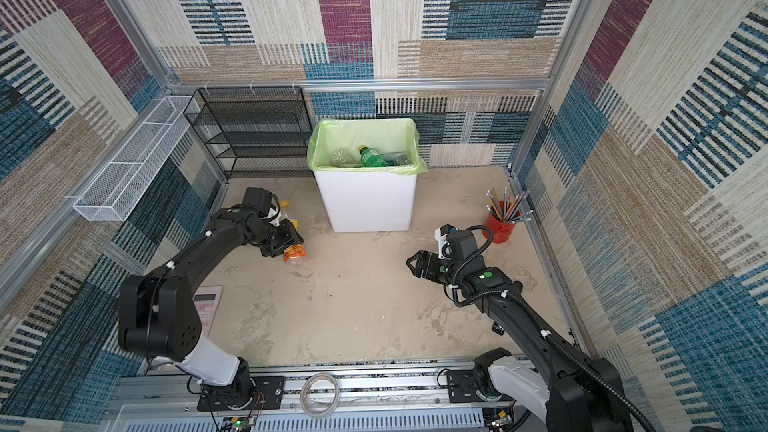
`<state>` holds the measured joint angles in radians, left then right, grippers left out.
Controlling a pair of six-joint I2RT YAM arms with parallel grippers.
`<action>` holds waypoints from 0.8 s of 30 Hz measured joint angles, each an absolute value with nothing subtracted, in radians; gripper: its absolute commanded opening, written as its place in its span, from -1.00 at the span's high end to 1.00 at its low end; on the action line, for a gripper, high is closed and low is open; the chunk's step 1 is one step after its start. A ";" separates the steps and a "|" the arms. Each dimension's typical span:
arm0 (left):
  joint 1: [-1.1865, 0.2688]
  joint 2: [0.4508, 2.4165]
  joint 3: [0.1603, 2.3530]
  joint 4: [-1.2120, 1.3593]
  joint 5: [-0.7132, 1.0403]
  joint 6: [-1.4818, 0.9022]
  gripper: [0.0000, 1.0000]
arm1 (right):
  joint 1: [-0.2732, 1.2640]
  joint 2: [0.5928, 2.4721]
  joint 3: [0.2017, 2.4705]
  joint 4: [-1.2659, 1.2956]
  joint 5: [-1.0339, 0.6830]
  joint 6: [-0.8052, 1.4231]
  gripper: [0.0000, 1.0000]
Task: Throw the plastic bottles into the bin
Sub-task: 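Lower the left gripper onto the orange juice bottle and close, then lift the orange juice bottle with the left gripper over the bin and release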
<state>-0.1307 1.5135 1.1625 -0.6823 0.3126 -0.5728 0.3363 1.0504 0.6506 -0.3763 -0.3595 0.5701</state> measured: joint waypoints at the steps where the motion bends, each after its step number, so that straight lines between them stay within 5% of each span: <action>1: -0.131 1.455 1.120 -0.657 0.322 -0.573 0.05 | 0.336 1.056 0.651 -0.374 -0.361 0.569 -0.63; 14: -0.187 0.789 0.822 -0.371 0.337 -0.548 -0.02 | 0.336 1.149 0.671 -0.326 -0.427 0.525 -0.63; 19: -0.226 0.755 0.866 -0.310 0.303 -0.505 -0.03 | 0.336 1.168 0.680 -0.315 -0.445 0.518 -0.63; 24: -0.294 0.928 1.040 -0.185 0.275 -0.454 -0.03 | 0.336 1.161 0.682 -0.309 -0.446 0.515 -0.62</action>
